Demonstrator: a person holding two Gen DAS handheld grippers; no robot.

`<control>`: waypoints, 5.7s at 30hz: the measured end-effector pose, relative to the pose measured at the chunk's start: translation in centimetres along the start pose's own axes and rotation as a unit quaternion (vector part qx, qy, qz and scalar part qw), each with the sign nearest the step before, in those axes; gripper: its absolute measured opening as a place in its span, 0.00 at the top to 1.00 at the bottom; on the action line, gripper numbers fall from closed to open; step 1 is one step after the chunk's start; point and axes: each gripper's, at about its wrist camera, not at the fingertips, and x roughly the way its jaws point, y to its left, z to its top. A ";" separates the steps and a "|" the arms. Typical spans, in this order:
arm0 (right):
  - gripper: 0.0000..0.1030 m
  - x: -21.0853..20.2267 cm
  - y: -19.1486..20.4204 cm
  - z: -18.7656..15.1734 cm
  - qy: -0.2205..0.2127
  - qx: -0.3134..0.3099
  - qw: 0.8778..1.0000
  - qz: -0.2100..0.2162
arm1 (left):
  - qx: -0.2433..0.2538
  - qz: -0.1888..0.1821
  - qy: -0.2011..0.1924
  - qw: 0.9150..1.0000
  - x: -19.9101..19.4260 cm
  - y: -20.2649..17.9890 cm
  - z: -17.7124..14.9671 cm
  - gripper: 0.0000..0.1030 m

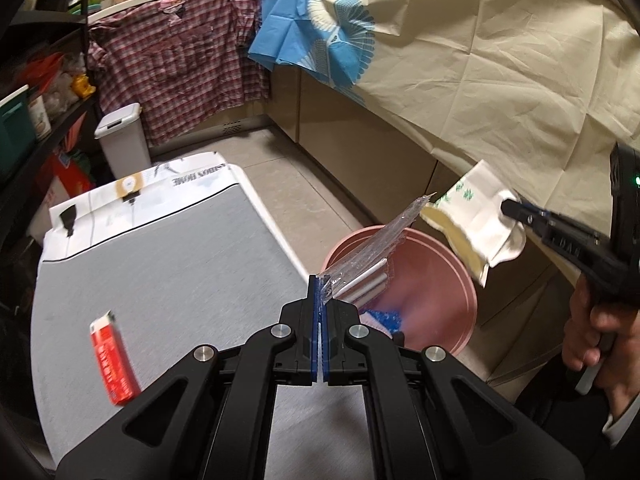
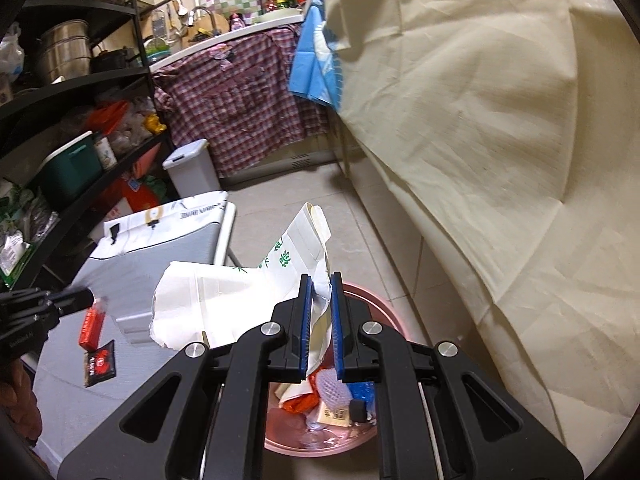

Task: Collect trash
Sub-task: 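Carry the straw wrapper and paper bag in both tools over the pink bin, then open both tools to drop the straw wrapper and paper bag into the bin, then move both open tools back over the red box and black snack packet, then grasp the black snack packet with the right tool, then grasp the red ointment box with the left tool while the right tool holds the packet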

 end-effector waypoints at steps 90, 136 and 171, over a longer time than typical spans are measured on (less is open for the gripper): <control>0.86 3.2 18.4 -7.2 0.116 -0.030 0.969 0.218 | -0.140 0.100 -0.049 0.984 -8.8 18.6 -7.0 0.75; 1.00 11.3 22.8 -10.5 0.210 0.020 0.952 0.223 | -0.175 0.089 0.041 0.980 1.2 20.4 -9.5 0.53; 1.00 7.0 22.4 -8.3 0.120 -0.040 0.969 0.212 | -0.132 0.121 0.040 0.983 0.1 18.3 -9.6 0.65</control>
